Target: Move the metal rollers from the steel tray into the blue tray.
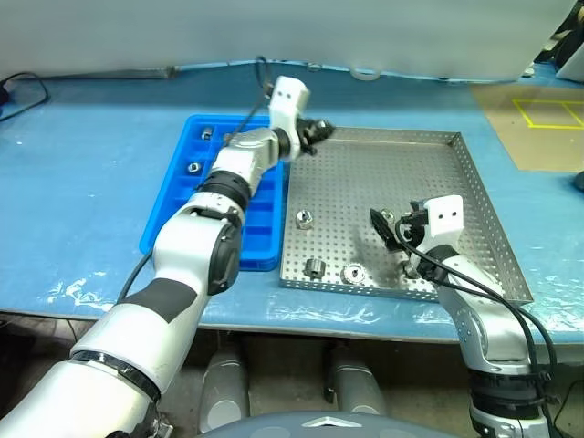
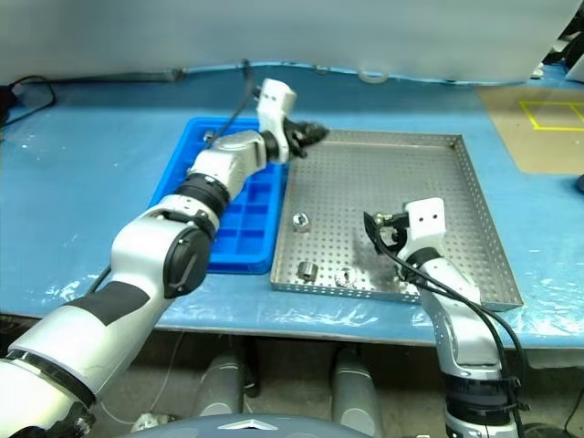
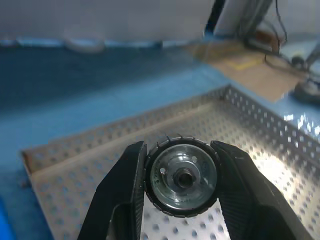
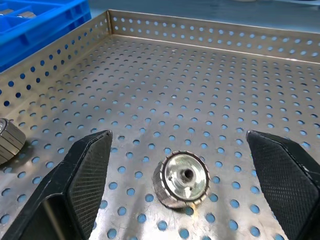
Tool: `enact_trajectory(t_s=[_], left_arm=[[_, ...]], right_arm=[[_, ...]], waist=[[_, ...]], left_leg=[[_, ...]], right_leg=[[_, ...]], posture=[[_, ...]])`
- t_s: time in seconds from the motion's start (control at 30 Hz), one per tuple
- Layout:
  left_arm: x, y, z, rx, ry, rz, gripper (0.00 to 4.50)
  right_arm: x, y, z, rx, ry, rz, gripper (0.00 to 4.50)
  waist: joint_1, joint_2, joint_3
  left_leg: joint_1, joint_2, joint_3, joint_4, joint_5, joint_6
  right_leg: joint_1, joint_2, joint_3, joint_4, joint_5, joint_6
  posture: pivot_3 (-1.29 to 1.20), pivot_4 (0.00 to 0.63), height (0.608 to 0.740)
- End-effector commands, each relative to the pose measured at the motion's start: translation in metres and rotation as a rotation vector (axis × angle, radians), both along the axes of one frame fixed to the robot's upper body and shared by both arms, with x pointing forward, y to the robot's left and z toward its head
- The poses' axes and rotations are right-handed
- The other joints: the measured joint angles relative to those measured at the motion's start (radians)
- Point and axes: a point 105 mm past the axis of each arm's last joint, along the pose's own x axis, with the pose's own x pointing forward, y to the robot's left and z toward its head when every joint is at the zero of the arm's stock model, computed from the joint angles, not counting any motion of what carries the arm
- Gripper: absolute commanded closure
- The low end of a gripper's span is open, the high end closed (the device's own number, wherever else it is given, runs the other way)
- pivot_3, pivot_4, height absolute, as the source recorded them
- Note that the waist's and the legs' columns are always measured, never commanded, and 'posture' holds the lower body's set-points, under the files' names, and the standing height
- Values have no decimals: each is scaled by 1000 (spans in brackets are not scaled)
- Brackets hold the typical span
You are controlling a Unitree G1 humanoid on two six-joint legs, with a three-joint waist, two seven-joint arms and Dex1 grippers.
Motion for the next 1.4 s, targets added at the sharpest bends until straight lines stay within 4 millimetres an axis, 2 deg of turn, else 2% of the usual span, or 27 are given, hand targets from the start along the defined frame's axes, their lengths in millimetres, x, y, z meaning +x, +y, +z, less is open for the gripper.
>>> enact_trajectory(t_s=[0.03,0.13,0.23,0.37,0.5,0.63,0.73,0.83,0.93,1.0,1.07,1.13,1.17,1.27,1.33,1.4], left_arm=[[-12,36,5,-148,-63,59,2786],[-20,67,-12,-178,-43,206,2786],[-31,81,-14,-168,-73,296,2786],[-51,104,-23,-25,-176,458,2786],[-54,124,-53,42,-70,595,2786],[-63,142,-66,61,-32,695,2786],[-77,171,-91,108,39,826,2786],[-90,179,-108,140,87,847,2786],[-99,175,-118,184,113,805,2786],[-100,174,-122,200,130,787,2041],[-96,176,-122,196,147,787,1483],[-88,169,-113,158,134,740,848],[-80,159,-104,105,118,672,547],[-60,122,-75,16,54,428,547],[-54,84,-60,47,9,181,547],[-54,52,-55,81,18,-56,547]], right_arm=[[10,16,17,-2,-54,97,0],[20,26,16,-24,-45,160,0],[24,33,14,-43,-38,206,0],[30,50,9,-43,-16,282,0],[32,66,4,-52,-6,345,0],[31,70,2,-52,-3,360,0],[29,71,-3,-47,10,364,0],[29,73,-6,-43,14,365,0],[30,75,-7,-45,15,374,0],[31,75,-6,-45,13,373,0],[32,74,-6,-48,10,370,0],[32,72,-5,-51,4,359,0],[32,69,-3,-53,-2,346,0],[31,60,1,-48,-17,303,0],[27,51,2,-37,-23,260,0],[23,41,3,-26,-26,216,0]], waist=[[8,0,0],[25,0,0],[59,0,0],[78,0,0],[89,0,0],[94,0,0],[92,0,0],[93,0,0],[90,-1,0],[91,-1,0],[92,0,0],[91,0,0],[92,0,0],[95,0,0],[100,-1,0],[98,-1,-1]], left_leg=[[0,1,0,0,0,0],[-1,2,0,0,0,0],[-2,2,-2,2,0,0],[-2,2,-2,2,0,0],[-1,1,-3,2,0,-1],[-1,2,-3,1,2,-3],[-1,2,-4,0,2,-4],[-1,2,-4,-2,2,-4],[0,3,-3,-4,3,-5],[1,3,-3,-4,3,-5],[1,2,-3,-4,3,-6],[2,2,-3,-4,3,-6],[2,3,-3,-4,3,-7],[1,3,-4,-6,5,-9],[1,1,-3,-6,5,-9],[1,0,-3,-5,5,-9]], right_leg=[[0,0,0,0,0,0],[0,1,-3,2,-1,-3],[0,0,-4,3,-1,-3],[2,-2,-5,3,-1,-2],[2,-4,-5,4,-2,-1],[1,-1,-5,4,-4,2],[0,0,-5,4,-3,1],[-1,1,-5,4,-3,0],[-1,2,-4,4,-5,4],[-1,2,-3,4,-6,6],[-1,2,-3,4,-6,6],[-1,2,-3,4,-6,6],[-1,2,-2,5,-6,6],[-1,2,-1,6,-6,6],[-1,2,1,6,-6,6],[0,2,4,5,-6,6]], posture=[[-46,150,740],[25,150,740],[76,150,740],[146,150,740],[183,150,740],[191,150,740],[195,150,740],[209,150,740],[210,150,740],[209,150,740],[194,150,740],[175,150,740],[146,150,740],[86,150,740],[45,150,740],[-31,150,740]])
